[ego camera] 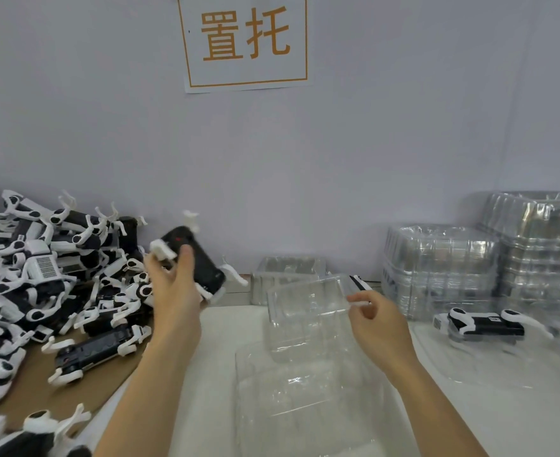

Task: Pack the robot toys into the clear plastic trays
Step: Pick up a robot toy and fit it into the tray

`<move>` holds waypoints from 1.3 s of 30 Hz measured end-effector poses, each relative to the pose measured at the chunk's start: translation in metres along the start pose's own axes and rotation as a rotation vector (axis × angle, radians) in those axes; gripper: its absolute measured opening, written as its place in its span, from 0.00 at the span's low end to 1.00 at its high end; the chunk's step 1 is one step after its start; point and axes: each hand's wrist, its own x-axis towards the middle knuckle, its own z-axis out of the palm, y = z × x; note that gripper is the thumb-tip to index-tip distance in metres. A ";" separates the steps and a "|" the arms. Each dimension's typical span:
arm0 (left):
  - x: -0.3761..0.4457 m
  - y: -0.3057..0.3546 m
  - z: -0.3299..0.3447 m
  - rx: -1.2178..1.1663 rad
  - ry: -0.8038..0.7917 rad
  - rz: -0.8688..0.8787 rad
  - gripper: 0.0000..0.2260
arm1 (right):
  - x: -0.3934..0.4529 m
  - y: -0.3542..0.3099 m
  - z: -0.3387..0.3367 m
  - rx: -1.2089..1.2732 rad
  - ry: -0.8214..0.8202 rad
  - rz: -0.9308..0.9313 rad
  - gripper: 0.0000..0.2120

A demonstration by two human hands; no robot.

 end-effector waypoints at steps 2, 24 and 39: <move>-0.011 0.000 0.011 0.135 -0.150 0.004 0.11 | -0.003 -0.007 -0.001 0.099 0.058 -0.074 0.10; -0.047 -0.026 0.052 0.804 -0.660 0.404 0.04 | -0.010 -0.039 -0.006 0.783 -0.274 0.118 0.12; -0.035 -0.023 0.028 0.401 -0.619 0.036 0.10 | -0.012 -0.034 -0.006 0.454 -0.345 -0.001 0.11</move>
